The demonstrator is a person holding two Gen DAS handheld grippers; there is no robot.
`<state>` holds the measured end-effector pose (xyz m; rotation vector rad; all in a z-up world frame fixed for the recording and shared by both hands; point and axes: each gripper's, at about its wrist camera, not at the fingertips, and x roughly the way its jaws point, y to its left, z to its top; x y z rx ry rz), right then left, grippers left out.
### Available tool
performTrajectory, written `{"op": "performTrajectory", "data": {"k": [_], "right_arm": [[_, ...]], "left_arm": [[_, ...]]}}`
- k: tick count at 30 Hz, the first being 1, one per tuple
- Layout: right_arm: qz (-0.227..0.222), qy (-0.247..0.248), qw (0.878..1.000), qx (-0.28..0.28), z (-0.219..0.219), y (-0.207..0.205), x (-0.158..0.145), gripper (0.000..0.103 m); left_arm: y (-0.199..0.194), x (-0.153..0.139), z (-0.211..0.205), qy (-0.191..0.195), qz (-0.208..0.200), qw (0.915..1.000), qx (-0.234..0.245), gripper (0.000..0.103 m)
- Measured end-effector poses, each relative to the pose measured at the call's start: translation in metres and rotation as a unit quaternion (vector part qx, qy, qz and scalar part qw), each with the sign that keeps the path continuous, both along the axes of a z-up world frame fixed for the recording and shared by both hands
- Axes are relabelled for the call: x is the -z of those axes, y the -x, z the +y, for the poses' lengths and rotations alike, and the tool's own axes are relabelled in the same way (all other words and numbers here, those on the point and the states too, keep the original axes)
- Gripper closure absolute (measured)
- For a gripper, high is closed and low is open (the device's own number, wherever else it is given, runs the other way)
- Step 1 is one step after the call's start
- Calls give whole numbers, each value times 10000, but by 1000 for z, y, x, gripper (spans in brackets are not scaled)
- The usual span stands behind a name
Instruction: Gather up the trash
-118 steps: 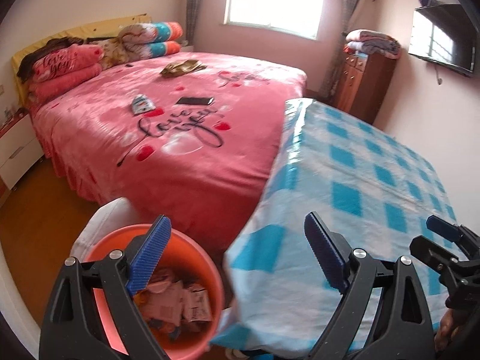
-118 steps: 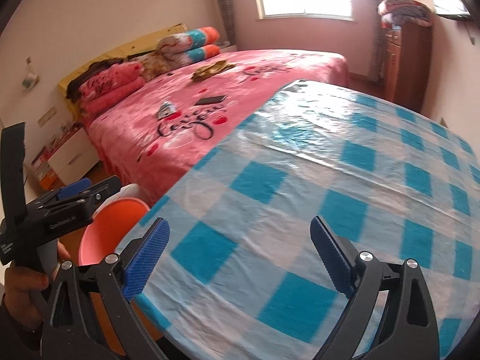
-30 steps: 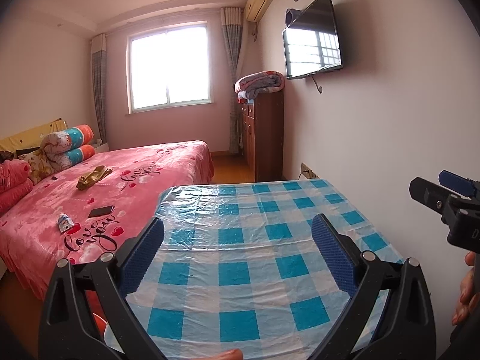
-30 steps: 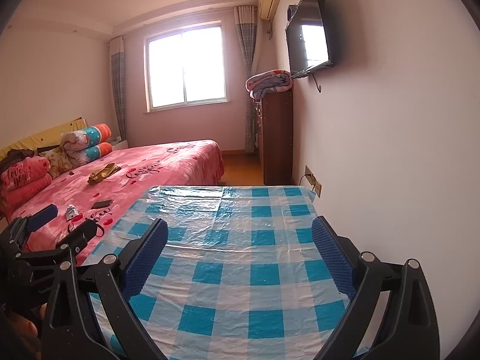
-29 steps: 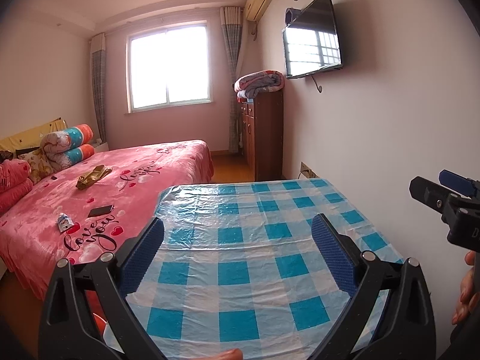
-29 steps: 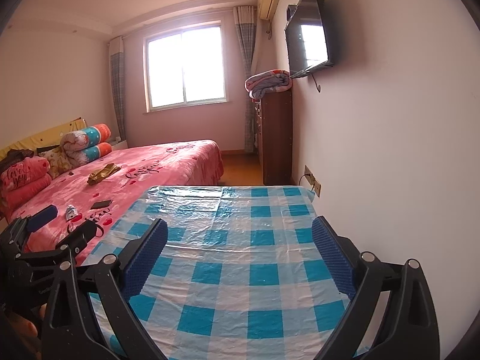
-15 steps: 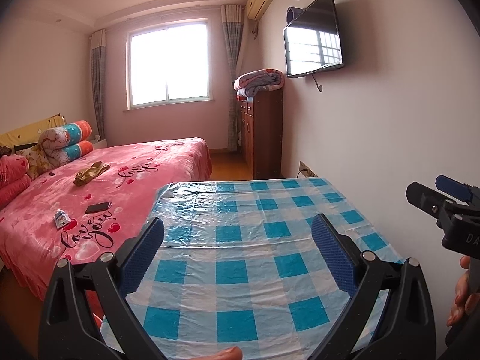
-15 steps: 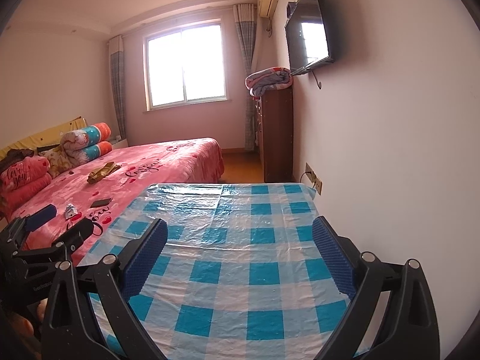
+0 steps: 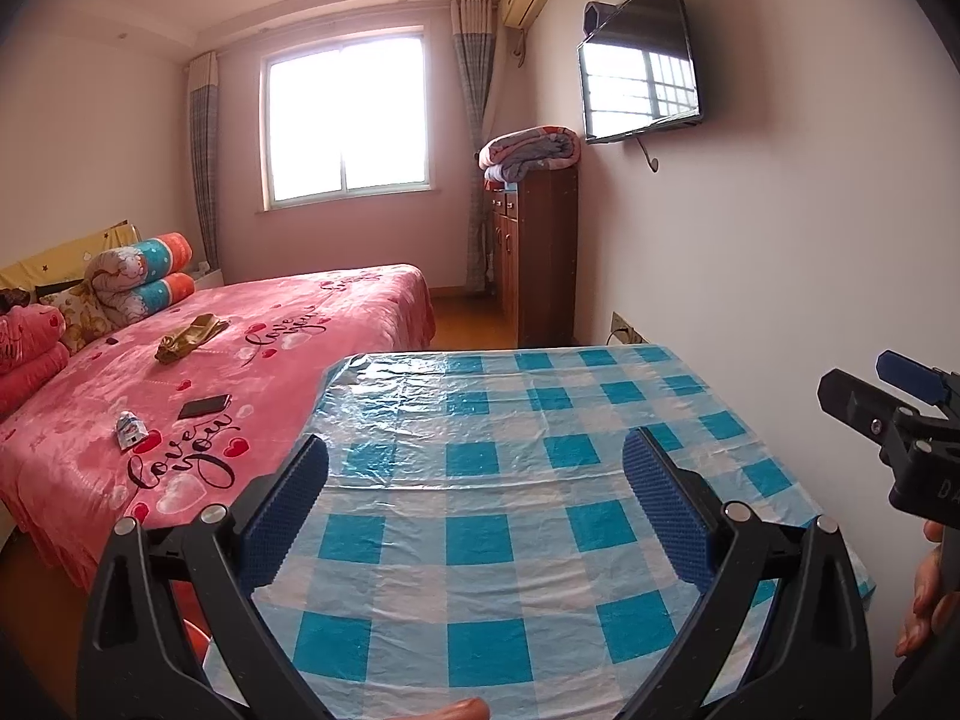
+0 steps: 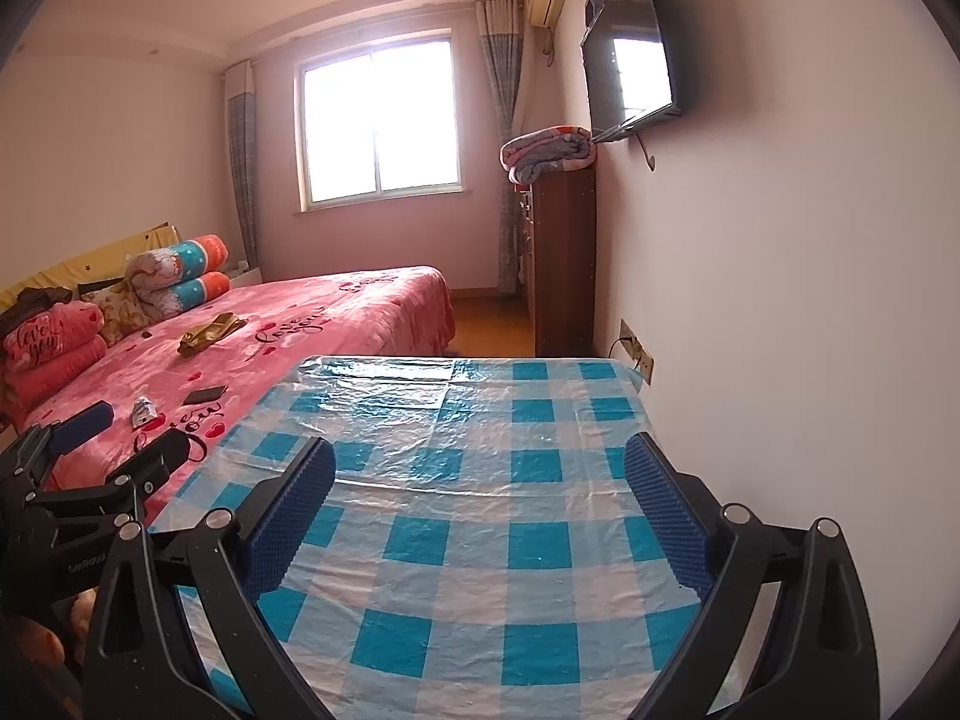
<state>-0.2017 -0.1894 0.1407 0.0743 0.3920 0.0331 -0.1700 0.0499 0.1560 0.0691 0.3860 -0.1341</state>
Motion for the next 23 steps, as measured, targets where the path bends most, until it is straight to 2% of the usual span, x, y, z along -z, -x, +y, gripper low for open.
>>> {"op": "performTrajectory", "data": {"k": [7,11,17,21,23], "right_arm": [[177,-24,9998,-74,2,-15,12,7],[354,-72,9993,-92,0,-29,25,7],[989,-246,9948,-38,-7,-66,63,7],[1587,-315,9868,36,-10,-99,100,7],[1907,-250,9813,99,-9,-118,121,7]], "left_arm": [[-11,7,0,-10,89,9999,-131,4],[-23,18,0,14,306,9994,-145,4],[-63,58,-2,45,1089,9937,-270,4],[-99,97,-9,5,1795,9833,-314,4],[-113,114,-13,-59,2025,9785,-390,4]]}}
